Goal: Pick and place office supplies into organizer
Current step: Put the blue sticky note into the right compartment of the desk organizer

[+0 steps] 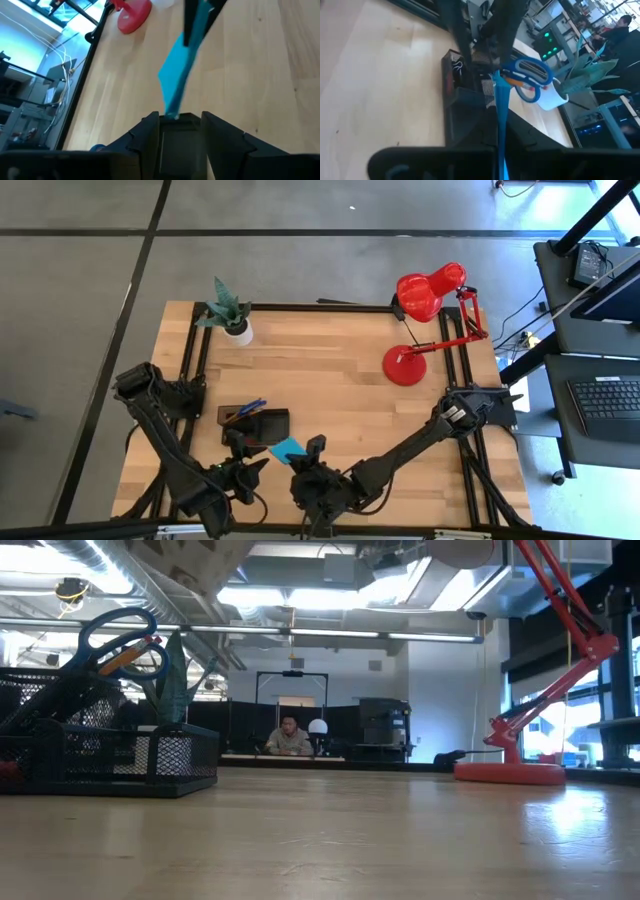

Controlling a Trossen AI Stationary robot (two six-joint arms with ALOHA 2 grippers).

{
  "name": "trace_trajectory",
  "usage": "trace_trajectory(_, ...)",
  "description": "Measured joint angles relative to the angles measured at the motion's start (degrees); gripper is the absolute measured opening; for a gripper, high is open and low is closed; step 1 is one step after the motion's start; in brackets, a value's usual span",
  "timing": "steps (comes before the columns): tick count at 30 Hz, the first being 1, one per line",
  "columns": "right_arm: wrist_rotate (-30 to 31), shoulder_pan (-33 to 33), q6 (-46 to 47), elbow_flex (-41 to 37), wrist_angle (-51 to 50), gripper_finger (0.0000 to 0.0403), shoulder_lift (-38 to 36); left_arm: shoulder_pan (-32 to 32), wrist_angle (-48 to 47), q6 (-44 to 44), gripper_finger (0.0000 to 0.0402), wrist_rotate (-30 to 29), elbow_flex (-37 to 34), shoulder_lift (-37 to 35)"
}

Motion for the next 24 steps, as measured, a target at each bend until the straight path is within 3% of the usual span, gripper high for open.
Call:
trace_trajectory(16, -3.6, -0.4, -5.9, 0.0, 7.3, 0.0009, 0.0, 1.5, 0.7, 0.0, 0.0132, -1.5, 0.0, 0.0)
trace_trajectory(24, -3.6, -0.4, -6.0, 0.0, 7.1, 0.0009, 0.0, 1.3, 0.7, 0.0, 0.0073, -0.6, 0.0, 0.0)
